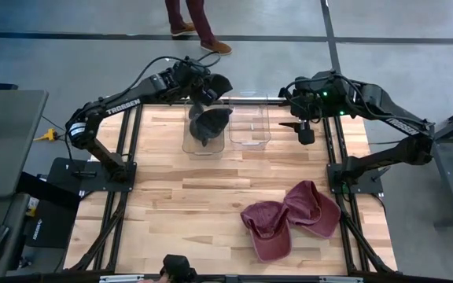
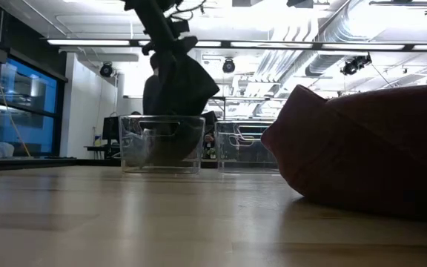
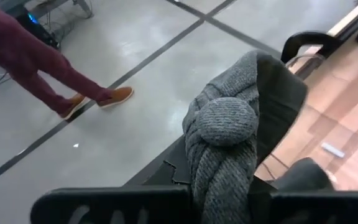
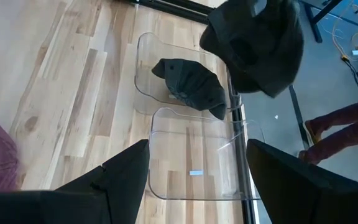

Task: Pick & Place hat
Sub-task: Put the black cap into the left transparent bin

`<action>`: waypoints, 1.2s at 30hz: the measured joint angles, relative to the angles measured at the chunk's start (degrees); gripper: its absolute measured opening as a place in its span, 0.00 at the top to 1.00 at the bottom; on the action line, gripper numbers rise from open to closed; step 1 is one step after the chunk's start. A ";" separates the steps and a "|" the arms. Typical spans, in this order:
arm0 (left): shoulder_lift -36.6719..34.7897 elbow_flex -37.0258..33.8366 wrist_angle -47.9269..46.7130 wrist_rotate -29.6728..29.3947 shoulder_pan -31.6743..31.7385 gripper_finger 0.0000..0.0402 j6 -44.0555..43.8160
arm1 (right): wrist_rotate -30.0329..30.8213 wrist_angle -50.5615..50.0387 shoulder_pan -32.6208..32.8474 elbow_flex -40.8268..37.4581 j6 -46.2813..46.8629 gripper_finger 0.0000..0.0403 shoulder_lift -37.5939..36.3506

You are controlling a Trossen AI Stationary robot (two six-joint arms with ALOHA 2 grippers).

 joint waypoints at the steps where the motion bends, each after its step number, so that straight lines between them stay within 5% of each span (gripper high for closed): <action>1: 0.47 -0.06 -0.40 -0.13 0.00 1.00 -0.15 | -0.01 0.00 0.00 0.00 0.04 0.34 0.00; 11: 2.87 -0.65 -0.49 2.72 1.10 1.00 -2.68 | -0.22 0.02 0.00 0.00 0.30 0.34 0.00; 21: 2.58 -11.84 2.84 7.94 2.26 1.00 -6.42 | -0.97 0.02 0.01 0.00 -0.09 0.34 0.00; 36: 2.54 -15.37 3.39 25.98 0.99 1.00 -8.15 | -0.86 0.46 0.00 0.00 -0.40 0.35 0.00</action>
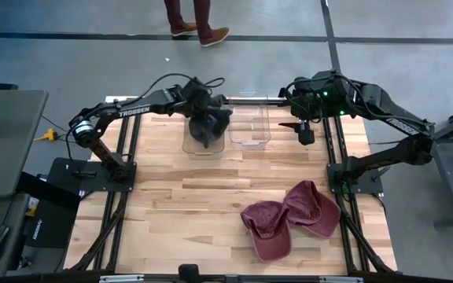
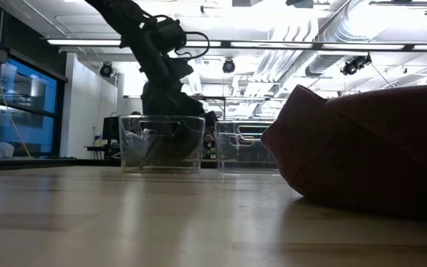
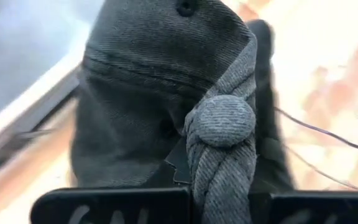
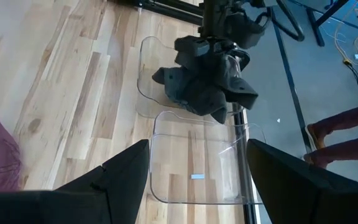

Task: Pick & Place hat
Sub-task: Put the black cap into the left transparent bin

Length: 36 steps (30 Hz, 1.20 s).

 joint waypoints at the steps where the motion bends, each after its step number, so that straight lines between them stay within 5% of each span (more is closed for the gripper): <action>1: 0.00 0.00 -0.06 1.55 -0.16 1.00 -0.13 | 0.00 0.00 0.00 0.00 0.00 0.35 0.00; 36: 0.00 0.00 -10.42 1.50 -4.17 1.00 -1.00 | 0.90 0.71 0.01 0.00 0.65 0.35 0.00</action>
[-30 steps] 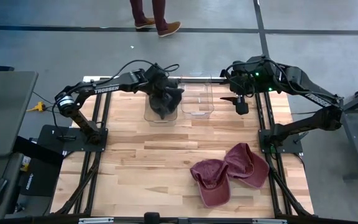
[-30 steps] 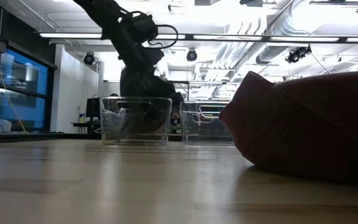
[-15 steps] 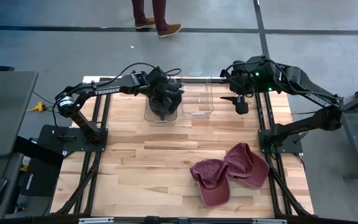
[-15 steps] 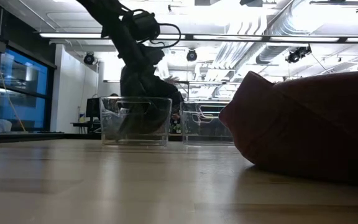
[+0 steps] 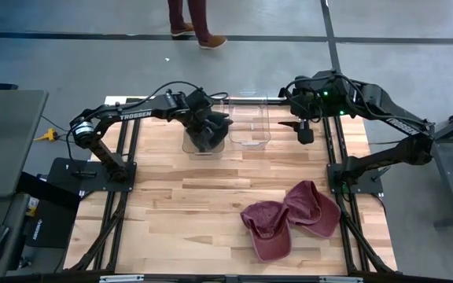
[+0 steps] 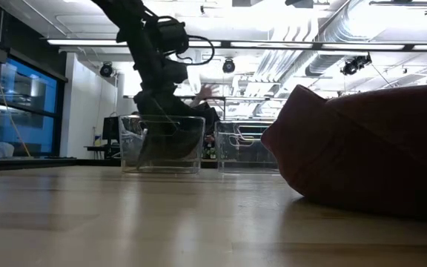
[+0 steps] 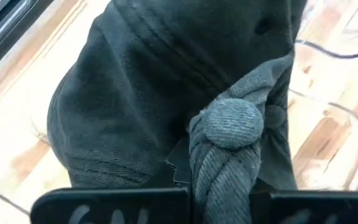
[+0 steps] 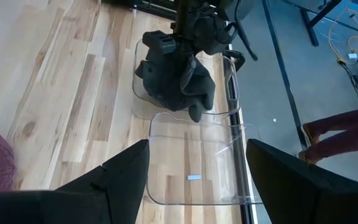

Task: Pick & Place hat
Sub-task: Put the black cap into the left transparent bin

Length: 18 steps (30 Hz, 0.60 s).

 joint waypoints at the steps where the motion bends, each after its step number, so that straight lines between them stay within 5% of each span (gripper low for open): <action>1: 0.00 0.00 0.07 0.46 0.00 1.00 0.07 | 0.00 0.04 -0.01 0.00 0.24 0.35 0.00; 18: 0.00 0.00 -6.50 1.15 0.00 1.00 3.14 | 0.17 1.15 -0.01 0.00 0.38 0.34 0.00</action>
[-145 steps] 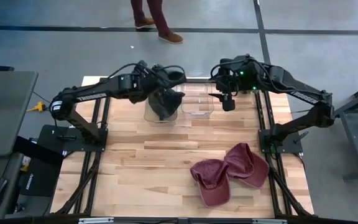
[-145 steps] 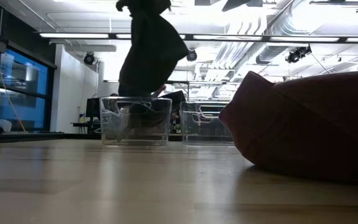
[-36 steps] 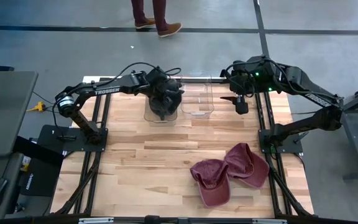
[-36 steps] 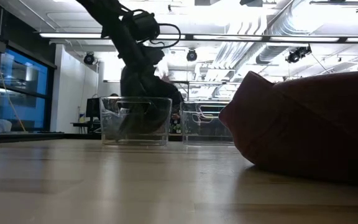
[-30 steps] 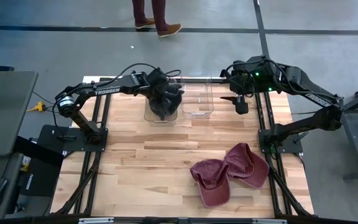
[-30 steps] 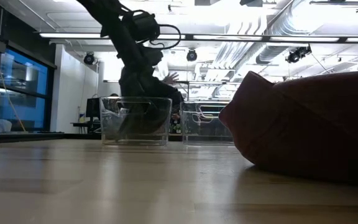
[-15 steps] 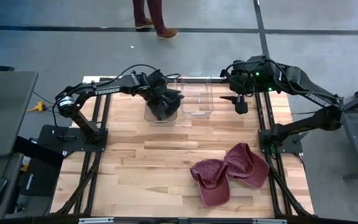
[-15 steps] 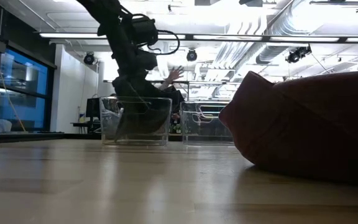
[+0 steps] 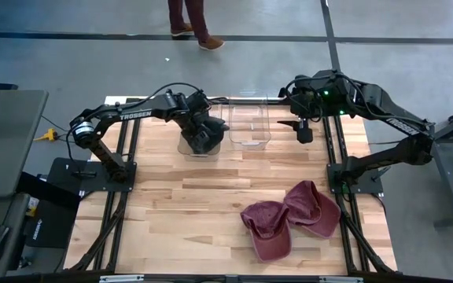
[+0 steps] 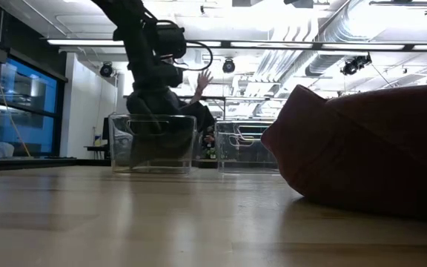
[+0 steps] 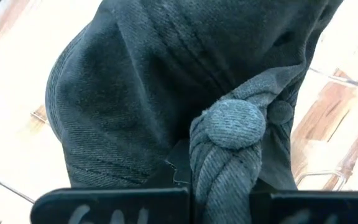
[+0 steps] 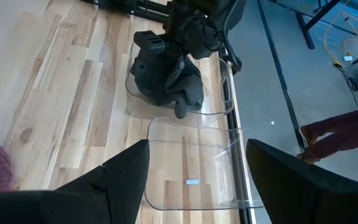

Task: Pick & Place hat
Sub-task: Put the black cap into the left transparent bin, then put the right red cap into the right transparent bin

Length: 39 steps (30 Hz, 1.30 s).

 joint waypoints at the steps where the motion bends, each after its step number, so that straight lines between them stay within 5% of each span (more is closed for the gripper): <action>1: 0.00 0.00 0.23 0.00 0.00 1.00 -0.09 | 0.01 -0.03 0.00 0.00 -0.01 0.35 0.00; 11: 0.00 0.00 2.32 -0.02 0.00 0.90 -0.18 | 0.05 -0.13 -0.01 0.00 -0.04 0.35 0.00; 19: 0.00 0.37 2.17 -0.54 0.00 0.55 -2.69 | 0.05 -0.28 0.00 0.00 -0.07 0.34 0.00; 26: -0.02 8.06 -0.30 -1.19 0.00 0.29 -4.97 | 0.04 -0.83 0.00 0.00 -0.13 0.35 0.00; 39: -0.09 24.32 -8.48 -5.23 -0.76 0.25 -8.77 | 2.24 -2.15 -0.01 0.00 -0.92 0.35 0.00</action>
